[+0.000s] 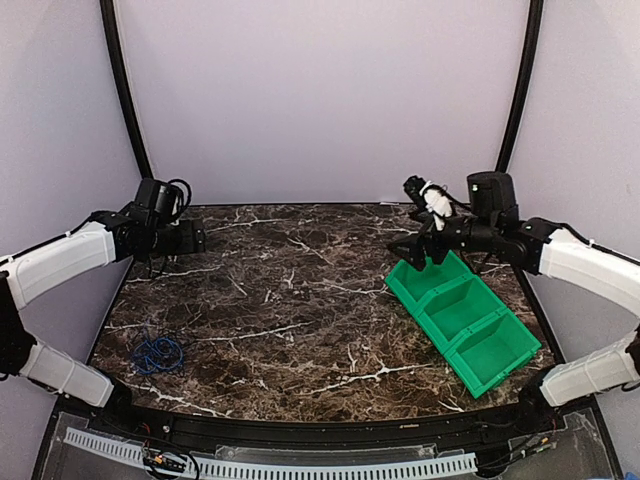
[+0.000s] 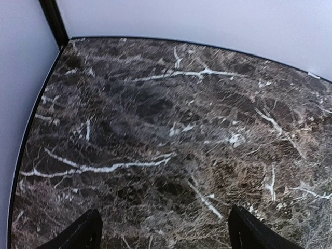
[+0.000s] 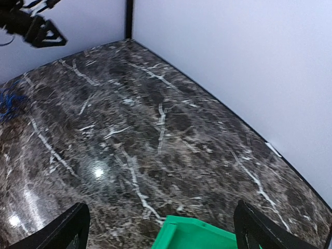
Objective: Untangle the cables
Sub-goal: Move the tangled cables to the center of the board.
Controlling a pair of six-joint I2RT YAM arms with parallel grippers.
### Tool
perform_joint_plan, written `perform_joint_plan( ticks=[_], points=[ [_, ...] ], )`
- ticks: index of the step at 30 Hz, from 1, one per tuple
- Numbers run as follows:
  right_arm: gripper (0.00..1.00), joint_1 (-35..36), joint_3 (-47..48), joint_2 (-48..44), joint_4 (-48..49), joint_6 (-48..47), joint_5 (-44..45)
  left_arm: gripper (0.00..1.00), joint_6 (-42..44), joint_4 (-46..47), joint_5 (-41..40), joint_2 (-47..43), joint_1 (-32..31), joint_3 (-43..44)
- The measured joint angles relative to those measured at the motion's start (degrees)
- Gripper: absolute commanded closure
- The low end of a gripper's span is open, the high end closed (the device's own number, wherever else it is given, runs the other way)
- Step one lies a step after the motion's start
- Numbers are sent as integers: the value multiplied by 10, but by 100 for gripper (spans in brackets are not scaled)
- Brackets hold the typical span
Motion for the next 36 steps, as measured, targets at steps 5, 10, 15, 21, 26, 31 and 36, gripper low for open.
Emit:
perform_joint_plan(
  ticks=[5, 10, 15, 21, 26, 31, 36],
  points=[
    [1, 96, -24, 36, -4, -49, -7, 11, -58, -80, -18, 10, -1, -4],
    [1, 110, -64, 27, 0, -78, -24, 15, -121, -123, 9, 0, -1, -34],
    [1, 123, -82, 24, 0, -102, -37, 16, -186, -169, 48, -19, -11, -68],
    [1, 155, -82, 24, 2, -129, -36, 14, -258, -204, 59, -69, -16, -114],
    [1, 168, -83, 24, 2, -142, -35, 14, -293, -196, 99, -71, -25, -184],
    [1, 168, -83, 24, 2, -149, -35, 15, -308, -173, 135, -20, -84, -196],
    [1, 168, -89, 24, 2, -156, -30, 22, -313, -132, 170, 48, -162, -180]
  ],
)
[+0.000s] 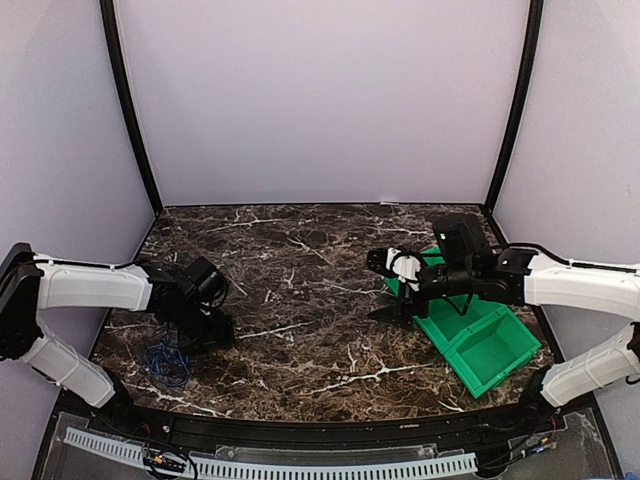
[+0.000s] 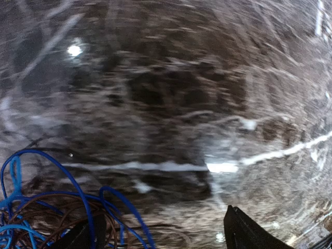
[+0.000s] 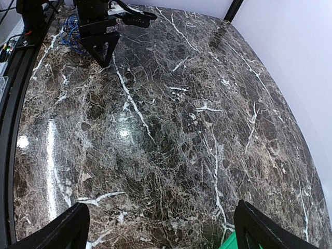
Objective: Untangle the cables
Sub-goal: Move the tangled cables to the center of the board, then pick up the untangled cable from the tangled cable pile.
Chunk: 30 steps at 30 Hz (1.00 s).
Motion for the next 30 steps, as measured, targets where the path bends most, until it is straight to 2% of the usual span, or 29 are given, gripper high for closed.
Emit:
perform_joint_plan(
  ticks=[7, 11, 17, 22, 25, 30],
  points=[
    [1, 0, -3, 0, 1, 6, 22, 28, 22, 68, 46, 134, -106, 122],
    [1, -10, 0, -2, -3, 20, 17, 26, 51, 113, 92, 197, -146, 203],
    [2, -50, 4, -15, -5, 29, -3, 17, 119, 122, 101, 182, -162, 271],
    [16, -52, 4, -12, -5, 14, -14, 15, 181, 70, 29, 111, -160, 284],
    [26, -50, 6, 1, -9, 1, -25, 21, 206, 53, -16, 87, -148, 293],
    [44, -29, 63, 62, -44, -8, -40, 22, 245, 61, -64, 79, -74, 295]
  ],
)
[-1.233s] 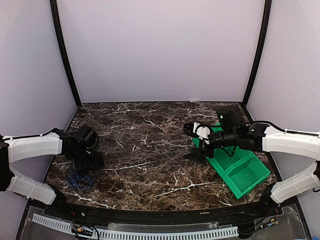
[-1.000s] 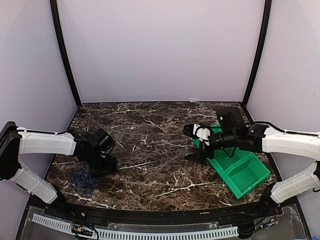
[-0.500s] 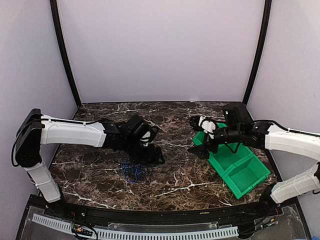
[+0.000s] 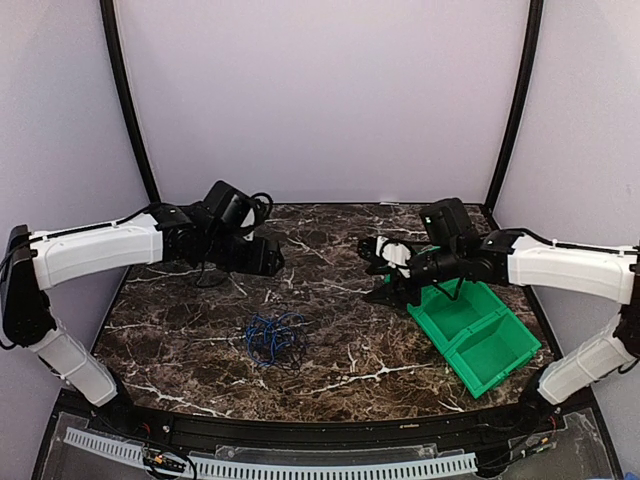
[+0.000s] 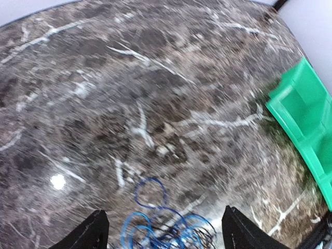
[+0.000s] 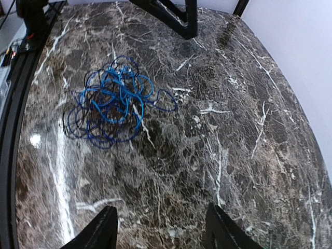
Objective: Untangle the cables
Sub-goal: Pick up the untangled cable from the tangled cable pile.
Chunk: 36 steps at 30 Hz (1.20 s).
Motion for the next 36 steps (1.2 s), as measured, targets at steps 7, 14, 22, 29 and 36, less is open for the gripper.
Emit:
perform_joint_plan(
  ticks=[7, 14, 22, 29, 36],
  points=[
    [57, 21, 147, 134, -15, 24, -43, 37, 133, 196, -93, -21, 52, -58],
    [55, 39, 300, 311, -71, 72, -83, 17, 209, 327, -64, -3, 76, -71],
    [42, 43, 371, 404, -123, 101, -110, 15, 119, 262, -14, 3, 155, -62],
    [56, 59, 418, 463, -146, 114, -146, 19, -1, 241, 129, 40, 224, -44],
    [69, 63, 445, 495, -169, 130, -159, 20, -30, 240, 172, 40, 234, -47]
  ],
)
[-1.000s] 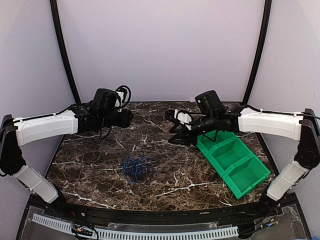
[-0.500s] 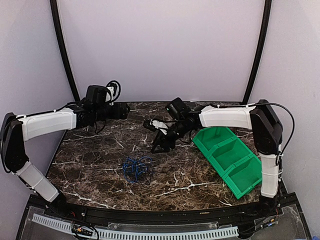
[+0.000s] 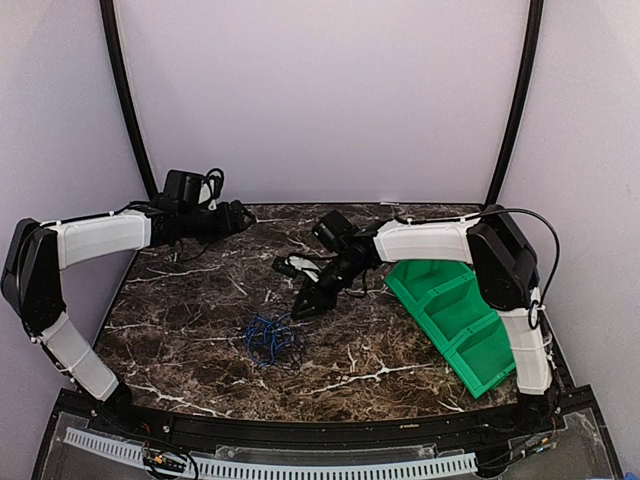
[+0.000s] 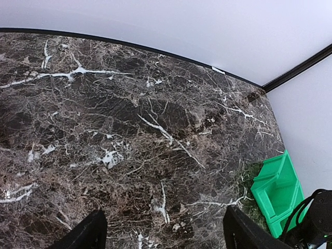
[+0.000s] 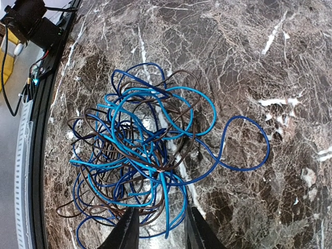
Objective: Untangle the cables
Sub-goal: Pick up the untangled cable from the tangled cable pile.
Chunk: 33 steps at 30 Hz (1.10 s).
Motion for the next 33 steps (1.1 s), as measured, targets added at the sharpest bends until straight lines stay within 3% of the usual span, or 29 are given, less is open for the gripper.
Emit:
perform_joint_plan(
  ticks=[7, 11, 18, 22, 26, 33],
  points=[
    [84, 0, 3, 0, -3, 4, 0, 21, -1, 0, 2, 0, -1, 0],
    [100, 0, 10, 6, -12, 7, -4, 21, 2, 0, 8, 0, -1, 0],
    [100, 0, 34, 16, -41, 3, -14, 17, 73, 0, -14, -21, -18, 0],
    [100, 0, 32, -16, -55, 2, -15, 16, 161, -5, -91, -63, -119, -5],
    [100, 3, 16, -87, -85, -3, -9, 16, 175, 57, -124, -147, -216, -76],
    [100, 9, 13, -138, -81, -3, -16, 17, 168, 139, -139, -304, -269, -240]
  ],
)
